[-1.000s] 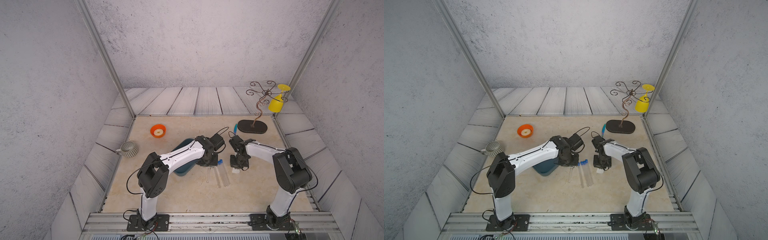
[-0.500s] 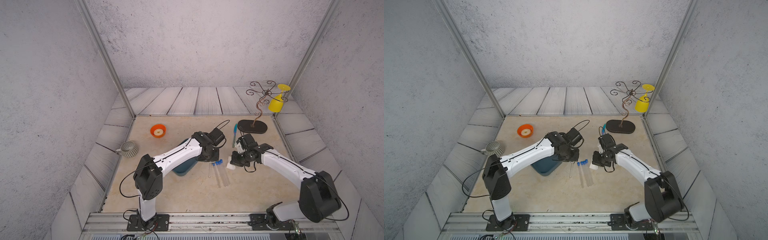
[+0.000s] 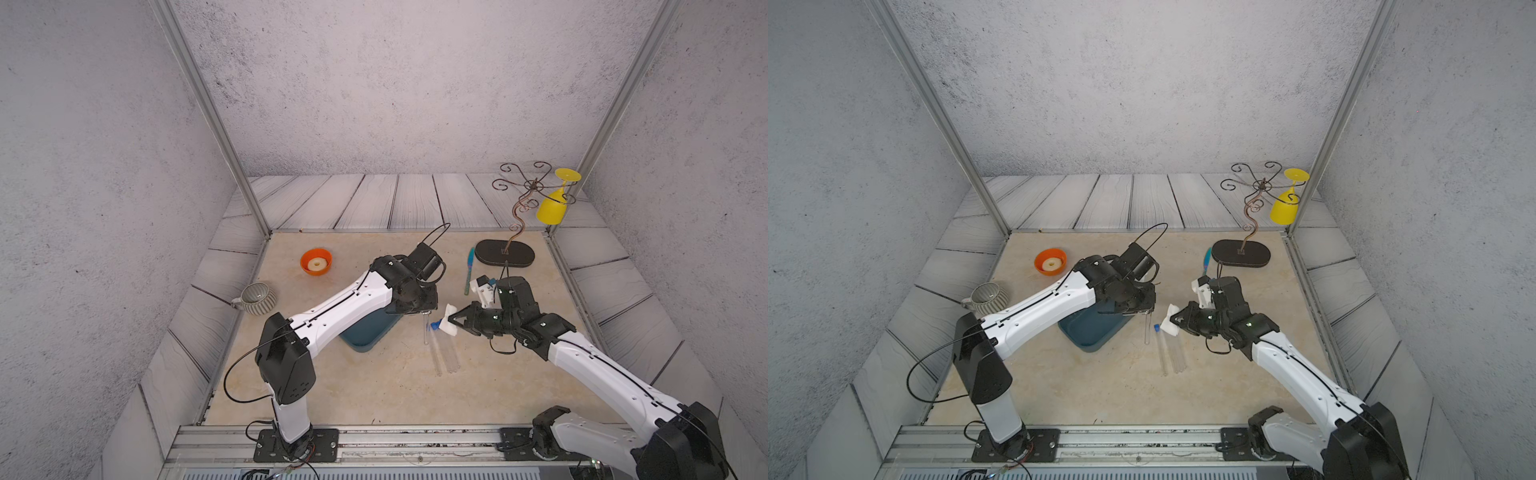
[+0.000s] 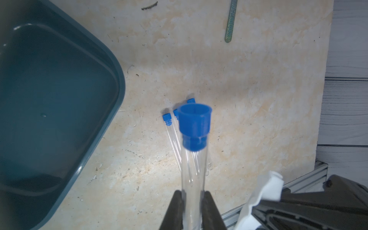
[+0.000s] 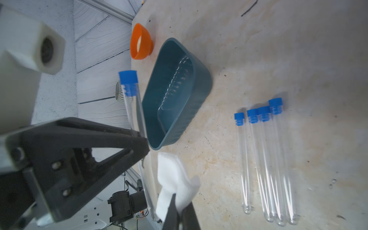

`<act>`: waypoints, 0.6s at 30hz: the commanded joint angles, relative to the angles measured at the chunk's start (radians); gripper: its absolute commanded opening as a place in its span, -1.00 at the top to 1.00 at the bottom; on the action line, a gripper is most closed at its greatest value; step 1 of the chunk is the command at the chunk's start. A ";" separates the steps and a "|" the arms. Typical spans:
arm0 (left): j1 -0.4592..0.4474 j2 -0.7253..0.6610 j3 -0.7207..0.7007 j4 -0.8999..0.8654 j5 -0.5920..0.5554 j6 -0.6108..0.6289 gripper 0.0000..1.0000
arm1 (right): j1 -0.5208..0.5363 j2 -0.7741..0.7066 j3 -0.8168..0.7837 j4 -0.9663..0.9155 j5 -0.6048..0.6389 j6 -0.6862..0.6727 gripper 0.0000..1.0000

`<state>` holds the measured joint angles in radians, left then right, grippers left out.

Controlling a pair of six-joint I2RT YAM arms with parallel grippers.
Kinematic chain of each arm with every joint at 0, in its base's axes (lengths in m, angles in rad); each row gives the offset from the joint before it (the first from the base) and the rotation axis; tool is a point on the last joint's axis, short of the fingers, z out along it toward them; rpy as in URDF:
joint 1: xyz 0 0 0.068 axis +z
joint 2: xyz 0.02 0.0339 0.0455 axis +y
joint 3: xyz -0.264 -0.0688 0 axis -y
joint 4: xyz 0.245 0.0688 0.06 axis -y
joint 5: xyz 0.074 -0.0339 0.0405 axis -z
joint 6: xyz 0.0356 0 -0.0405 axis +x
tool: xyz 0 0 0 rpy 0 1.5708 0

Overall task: Wipe the exteriors of test tubes
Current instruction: Wipe the dirt from the test tube.

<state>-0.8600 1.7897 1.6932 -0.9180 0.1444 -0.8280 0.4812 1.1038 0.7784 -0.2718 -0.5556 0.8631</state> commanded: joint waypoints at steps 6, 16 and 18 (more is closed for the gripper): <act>0.004 -0.026 0.025 0.017 0.024 -0.045 0.70 | 0.050 0.002 0.005 0.115 -0.050 0.038 0.90; 0.006 -0.040 0.031 0.042 0.041 -0.074 0.70 | 0.064 0.083 -0.018 0.153 -0.064 0.030 0.90; 0.007 -0.044 0.034 0.045 0.041 -0.077 0.70 | 0.064 0.074 -0.034 0.150 -0.070 0.028 0.89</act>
<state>-0.8593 1.7844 1.6939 -0.8829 0.1780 -0.8925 0.5400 1.1744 0.7658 -0.1287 -0.6010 0.8902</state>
